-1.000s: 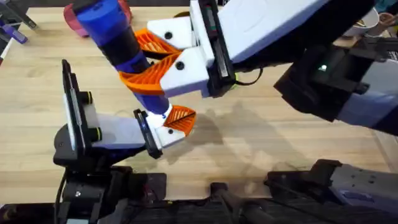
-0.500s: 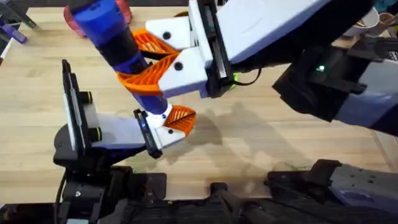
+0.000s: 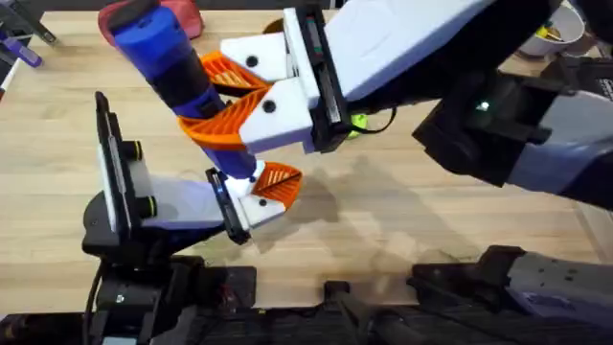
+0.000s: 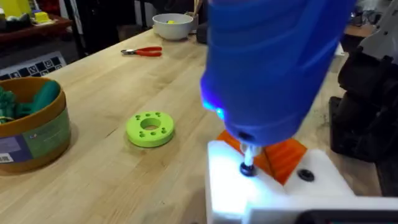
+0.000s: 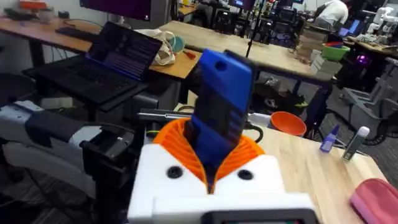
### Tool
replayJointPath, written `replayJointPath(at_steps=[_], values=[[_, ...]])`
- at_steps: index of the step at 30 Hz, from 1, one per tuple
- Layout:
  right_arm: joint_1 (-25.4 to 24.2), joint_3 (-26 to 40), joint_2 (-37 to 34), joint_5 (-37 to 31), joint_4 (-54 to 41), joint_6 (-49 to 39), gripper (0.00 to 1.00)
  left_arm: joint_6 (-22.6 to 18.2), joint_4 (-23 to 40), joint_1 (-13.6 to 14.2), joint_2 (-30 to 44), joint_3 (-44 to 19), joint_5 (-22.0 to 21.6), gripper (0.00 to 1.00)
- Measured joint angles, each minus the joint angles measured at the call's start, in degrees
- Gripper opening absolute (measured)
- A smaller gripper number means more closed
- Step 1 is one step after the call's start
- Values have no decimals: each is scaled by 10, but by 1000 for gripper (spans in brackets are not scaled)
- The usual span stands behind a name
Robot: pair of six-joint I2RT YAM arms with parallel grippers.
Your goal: Pick up the gripper from the table and insert it into the empty holder that is missing its gripper. Then pick up a screw, insert it into the mounting hole, and use the screwdriver to tighten it. Finally, clean up the table by picking up the vegetable and placing it into the bucket.
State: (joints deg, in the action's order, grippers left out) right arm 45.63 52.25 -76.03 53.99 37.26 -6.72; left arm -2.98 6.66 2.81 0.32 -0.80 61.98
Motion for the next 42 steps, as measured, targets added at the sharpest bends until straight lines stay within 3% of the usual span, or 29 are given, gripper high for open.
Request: replayJointPath(at_steps=[42], values=[[-3, 0, 0, 0, -14, -6, 7, 0, 0, 0, 0, 0, 0, 20]])
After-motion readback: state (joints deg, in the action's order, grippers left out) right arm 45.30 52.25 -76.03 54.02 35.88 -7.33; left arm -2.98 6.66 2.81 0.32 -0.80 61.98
